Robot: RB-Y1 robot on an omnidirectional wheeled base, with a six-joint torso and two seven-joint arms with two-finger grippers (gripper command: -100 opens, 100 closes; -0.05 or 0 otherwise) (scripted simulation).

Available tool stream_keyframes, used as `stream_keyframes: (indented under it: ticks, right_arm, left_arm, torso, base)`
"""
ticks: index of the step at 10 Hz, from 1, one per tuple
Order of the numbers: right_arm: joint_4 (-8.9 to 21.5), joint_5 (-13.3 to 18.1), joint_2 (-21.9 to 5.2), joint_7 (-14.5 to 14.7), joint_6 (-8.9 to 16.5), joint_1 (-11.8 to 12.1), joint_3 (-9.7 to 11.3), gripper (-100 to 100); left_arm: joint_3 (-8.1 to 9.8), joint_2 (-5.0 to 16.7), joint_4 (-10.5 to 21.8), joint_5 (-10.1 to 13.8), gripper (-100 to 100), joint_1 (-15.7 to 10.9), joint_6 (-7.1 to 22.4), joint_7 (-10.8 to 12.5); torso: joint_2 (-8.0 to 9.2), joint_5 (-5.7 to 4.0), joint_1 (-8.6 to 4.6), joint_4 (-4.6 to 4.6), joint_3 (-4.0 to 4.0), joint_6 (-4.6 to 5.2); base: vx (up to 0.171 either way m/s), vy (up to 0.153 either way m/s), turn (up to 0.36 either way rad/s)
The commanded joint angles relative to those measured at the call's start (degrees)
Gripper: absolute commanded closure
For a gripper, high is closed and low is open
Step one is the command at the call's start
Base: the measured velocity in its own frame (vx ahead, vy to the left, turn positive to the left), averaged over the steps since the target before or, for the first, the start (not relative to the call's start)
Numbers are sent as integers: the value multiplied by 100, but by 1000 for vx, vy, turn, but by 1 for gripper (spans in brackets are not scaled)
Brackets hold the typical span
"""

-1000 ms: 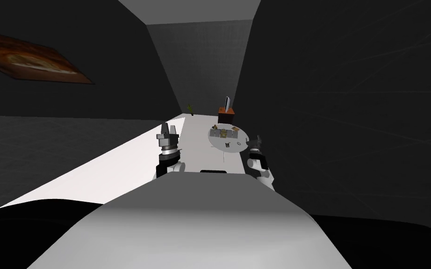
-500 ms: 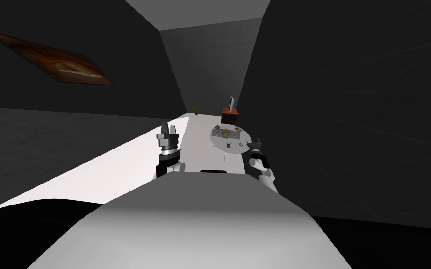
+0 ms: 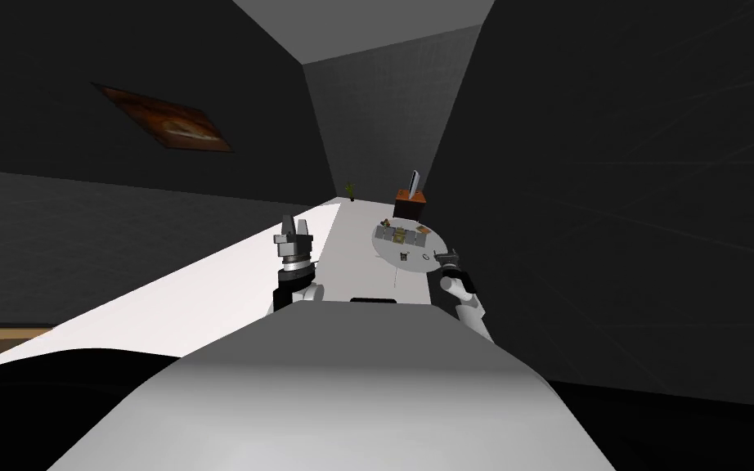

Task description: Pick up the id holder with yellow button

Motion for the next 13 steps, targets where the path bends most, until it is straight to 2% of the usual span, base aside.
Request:
stream_keyframes:
  ticks: [1,2,3,4,5,6,7,8,10,11,13]
  right_arm:
    - [273,-78,-22,-184,116,-79,-34,-100]
    - [462,-246,-91,-419,350,-177,-147,-100]
    - [586,-246,-91,-445,373,-177,-147,-100]
    - [846,-406,-160,-701,553,-273,-259,-100]
    - [900,-406,-160,-701,632,-273,-259,-100]
    - [1145,-560,-229,-932,842,-365,-372,-100]
    - [1213,-560,-229,-950,894,-365,-372,-100]
    - [1442,-706,-298,-1179,1129,-454,-484,-100]
    - [1525,-706,-298,-1192,1156,-454,-484,-100]
    - [1740,-844,-366,-1426,1417,-539,-595,-100]
    - [1833,-844,-366,-1426,1417,-539,-595,-100]
  left_arm:
    - [0,0,0,0,0,0,0,0]
    - [0,0,0,0,0,1,0,0]
    - [0,0,0,0,0,0,0,0]
    - [1,0,0,0,0,1,0,0]
    - [0,0,0,0,0,0,0,0]
    - [1,0,0,0,0,1,0,0]
    - [0,0,0,0,0,1,0,0]
    - [1,0,0,0,0,1,0,0]
    - [1,0,0,0,0,1,0,0]
    - [1,0,0,0,0,2,0,0]
    - [1,0,0,0,0,2,0,0]
  torso:
    - [0,0,0,0,0,0]
    - [-1,-1,2,-1,-1,4]
    - [-4,0,3,-1,-2,-1]
    - [-4,0,3,-1,-2,5]
    - [-4,-1,1,-1,-2,0]
    - [-5,0,3,-1,-3,5]
    - [-7,0,3,-1,-4,1]
    - [-8,0,3,-2,-5,5]
    - [-9,0,3,-2,-6,6]
    - [-9,1,10,-2,-5,8]
    - [-12,0,6,-3,-7,5]
  base:
    - [-9,-49,155]
    - [-5,-43,284]
    - [-4,-45,128]
    - [-7,-50,259]
    - [-3,-46,154]
    - [1,-44,233]
    - [7,-47,144]
    - [6,-47,284]
    - [6,-37,81]
    - [7,-34,264]
    - [7,-33,84]
